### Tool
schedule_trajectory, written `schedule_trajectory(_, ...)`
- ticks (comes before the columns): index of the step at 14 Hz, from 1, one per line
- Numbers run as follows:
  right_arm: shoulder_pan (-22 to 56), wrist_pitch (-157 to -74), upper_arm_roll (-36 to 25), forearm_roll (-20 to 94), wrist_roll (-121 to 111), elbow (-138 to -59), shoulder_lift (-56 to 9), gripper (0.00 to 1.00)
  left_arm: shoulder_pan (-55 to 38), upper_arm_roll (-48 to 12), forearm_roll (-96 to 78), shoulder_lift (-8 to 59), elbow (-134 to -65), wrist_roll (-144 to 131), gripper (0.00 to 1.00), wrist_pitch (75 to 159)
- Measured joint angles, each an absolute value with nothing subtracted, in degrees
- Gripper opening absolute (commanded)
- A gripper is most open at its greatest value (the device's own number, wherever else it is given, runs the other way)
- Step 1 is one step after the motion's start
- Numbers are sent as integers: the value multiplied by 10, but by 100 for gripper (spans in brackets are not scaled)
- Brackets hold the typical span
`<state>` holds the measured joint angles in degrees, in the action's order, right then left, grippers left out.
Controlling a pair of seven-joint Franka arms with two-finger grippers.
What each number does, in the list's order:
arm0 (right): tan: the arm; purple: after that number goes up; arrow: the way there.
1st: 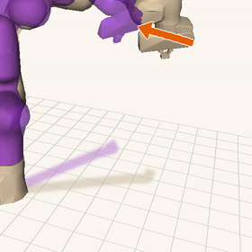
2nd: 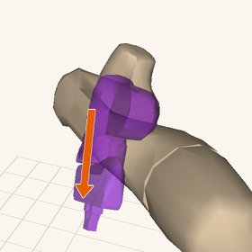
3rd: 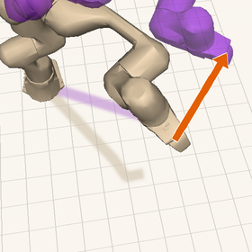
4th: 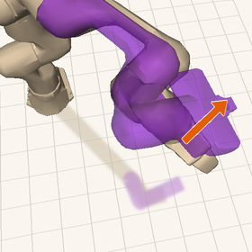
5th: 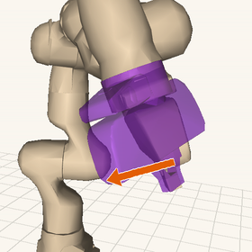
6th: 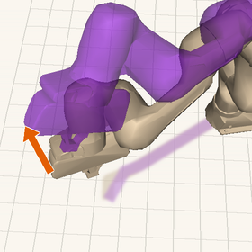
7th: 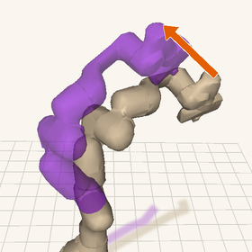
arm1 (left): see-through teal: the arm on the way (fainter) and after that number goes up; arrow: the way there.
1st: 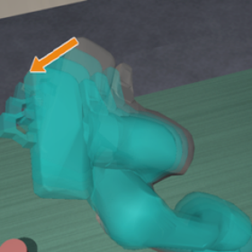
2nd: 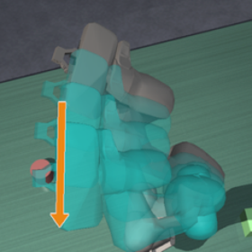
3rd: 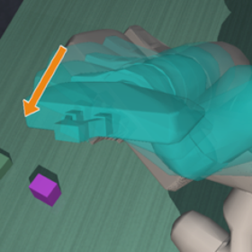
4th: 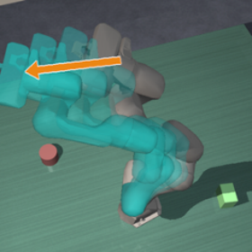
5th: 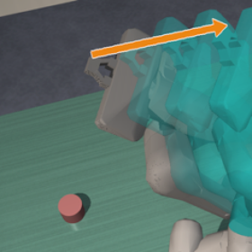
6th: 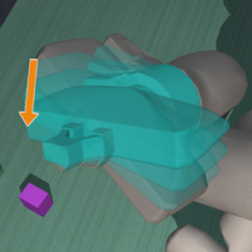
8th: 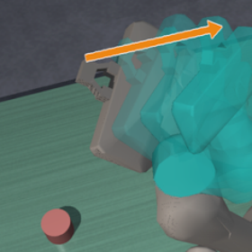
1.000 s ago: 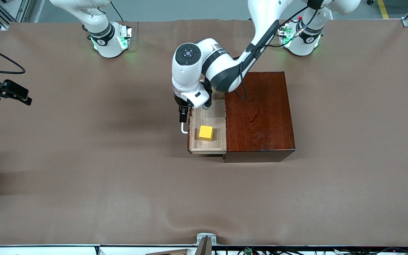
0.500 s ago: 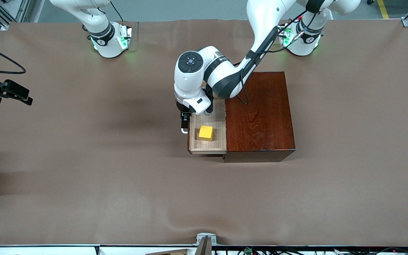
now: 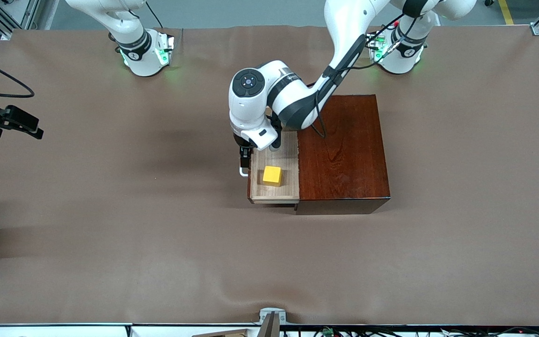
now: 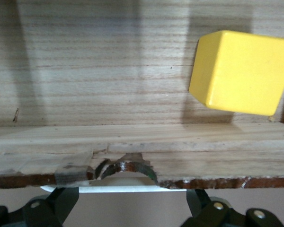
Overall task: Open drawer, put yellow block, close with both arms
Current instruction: 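Push the drawer into the wooden box with the left gripper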
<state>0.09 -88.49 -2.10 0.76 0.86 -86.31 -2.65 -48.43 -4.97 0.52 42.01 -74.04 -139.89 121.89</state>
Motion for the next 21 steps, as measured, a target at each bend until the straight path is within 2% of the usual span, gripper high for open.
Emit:
schedule_trajectory(11,1,-884,-21,8,9,-863,-26,100,-490,-49,33,426,-710,-1413,100,1140)
schedule_trajectory(21,1,-884,-21,8,10,-863,-26,100,-485,-34,71,422,-708,-1416,100,1041)
